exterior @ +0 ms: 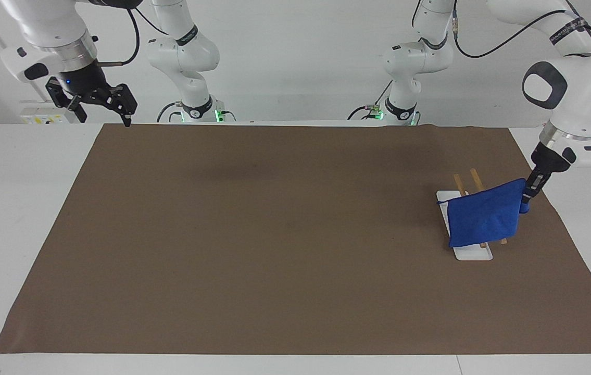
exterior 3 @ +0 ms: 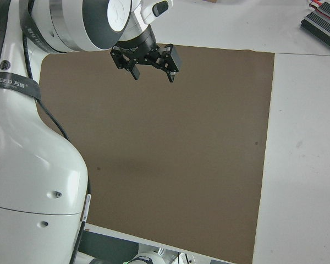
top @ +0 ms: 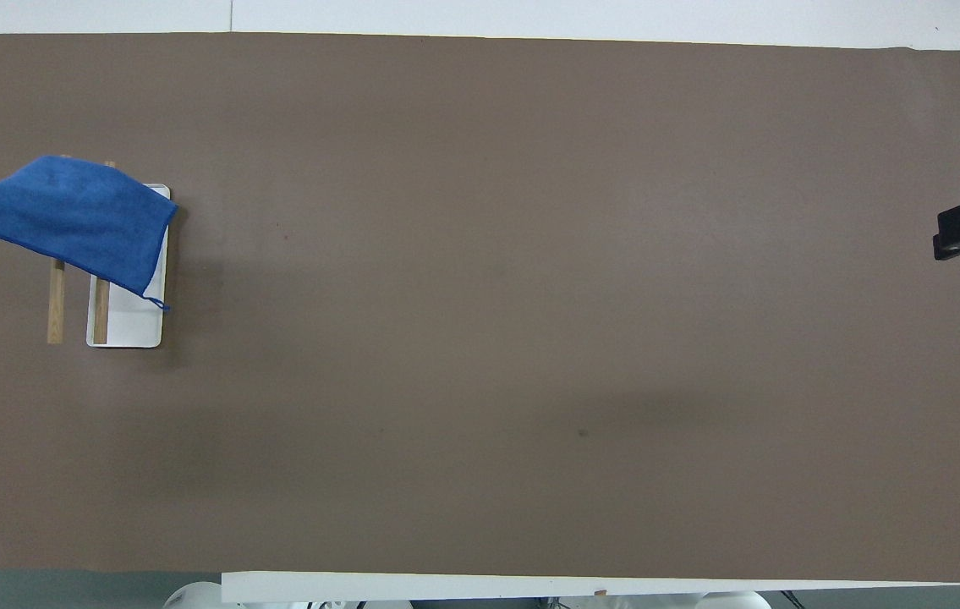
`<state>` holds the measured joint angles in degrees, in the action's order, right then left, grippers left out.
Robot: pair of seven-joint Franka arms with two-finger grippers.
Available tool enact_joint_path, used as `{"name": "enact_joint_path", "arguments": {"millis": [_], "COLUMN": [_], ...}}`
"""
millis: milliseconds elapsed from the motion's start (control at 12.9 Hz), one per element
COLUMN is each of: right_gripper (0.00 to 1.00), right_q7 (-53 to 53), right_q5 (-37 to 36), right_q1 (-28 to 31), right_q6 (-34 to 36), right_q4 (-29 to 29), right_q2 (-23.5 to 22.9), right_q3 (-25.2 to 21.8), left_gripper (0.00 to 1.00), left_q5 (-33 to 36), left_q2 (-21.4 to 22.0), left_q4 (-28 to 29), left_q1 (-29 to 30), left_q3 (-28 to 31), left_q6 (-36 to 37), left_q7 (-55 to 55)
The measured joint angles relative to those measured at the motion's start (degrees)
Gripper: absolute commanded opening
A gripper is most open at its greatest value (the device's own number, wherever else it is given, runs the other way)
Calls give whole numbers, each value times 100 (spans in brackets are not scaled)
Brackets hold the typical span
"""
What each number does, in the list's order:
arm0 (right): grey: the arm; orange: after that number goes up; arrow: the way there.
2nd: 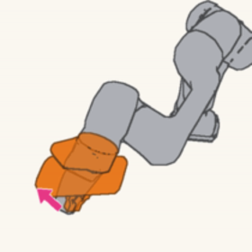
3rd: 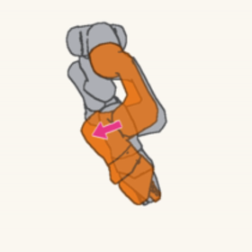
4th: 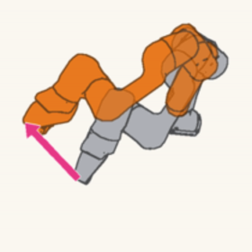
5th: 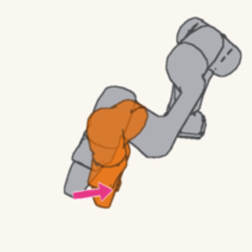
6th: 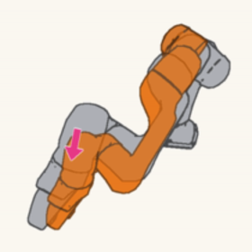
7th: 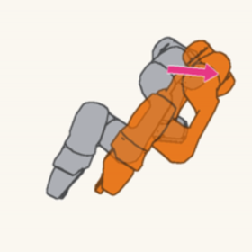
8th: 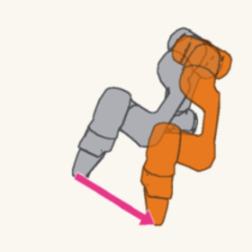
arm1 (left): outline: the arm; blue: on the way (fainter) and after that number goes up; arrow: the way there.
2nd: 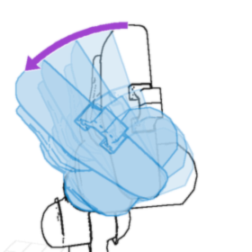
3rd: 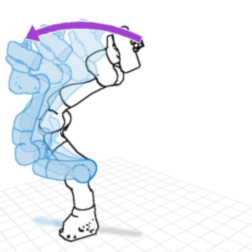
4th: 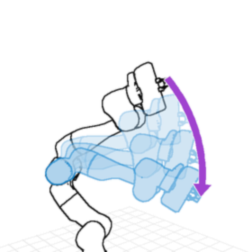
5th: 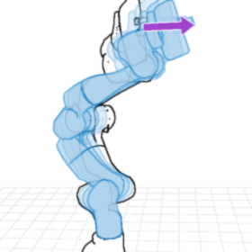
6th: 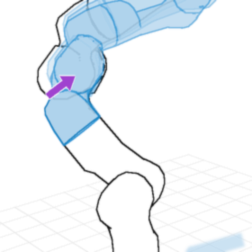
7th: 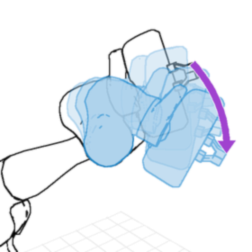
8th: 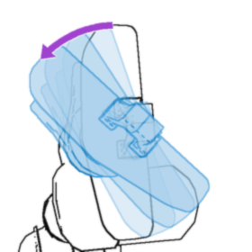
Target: Right arm passes towel to left arm to hang
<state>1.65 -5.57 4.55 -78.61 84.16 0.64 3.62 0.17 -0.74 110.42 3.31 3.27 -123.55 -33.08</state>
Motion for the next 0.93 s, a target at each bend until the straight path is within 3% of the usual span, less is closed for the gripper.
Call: {"name": "enact_joint_path", "arguments": {"millis": [78, 155, 233, 388, 621, 776, 931], "right_gripper": [100, 100, 100, 100, 100, 100, 100], "right_q7": [-3, -3, -3, -3, -7, -9, -10], "right_q5": [11, 15, 16, 20, 23, 24, 28], "right_q1": [30, 8, -129, -535, -642, -645, -660], "right_q6": [0, 0, -3, -8, -14, -15, -15], "right_q4": [43, 86, 119, 155, 167, 167, 169], "right_q2": [-14, -12, -4, 20, 25, 26, 26], "right_q3": [-2, -35, -184, -636, -744, -745, -745], "left_gripper": [14, 61, 100, 100, 100, 100, 100], "left_q5": [1, 1, 1, 1, 1, 2, 4], "left_q2": [19, 16, 13, 13, 74, 234, 343], "left_q4": [240, 500, 712, 824, 610, 111, -713], "left_q1": [104, 166, 188, 186, 137, 64, -97], "left_q3": [0, -1, -1, -25, -129, -171, -180], "left_q6": [-324, -715, -1047, -1254, -1183, -192, 1241], "left_q7": [120, 176, 193, 195, 190, 328, 860]}}
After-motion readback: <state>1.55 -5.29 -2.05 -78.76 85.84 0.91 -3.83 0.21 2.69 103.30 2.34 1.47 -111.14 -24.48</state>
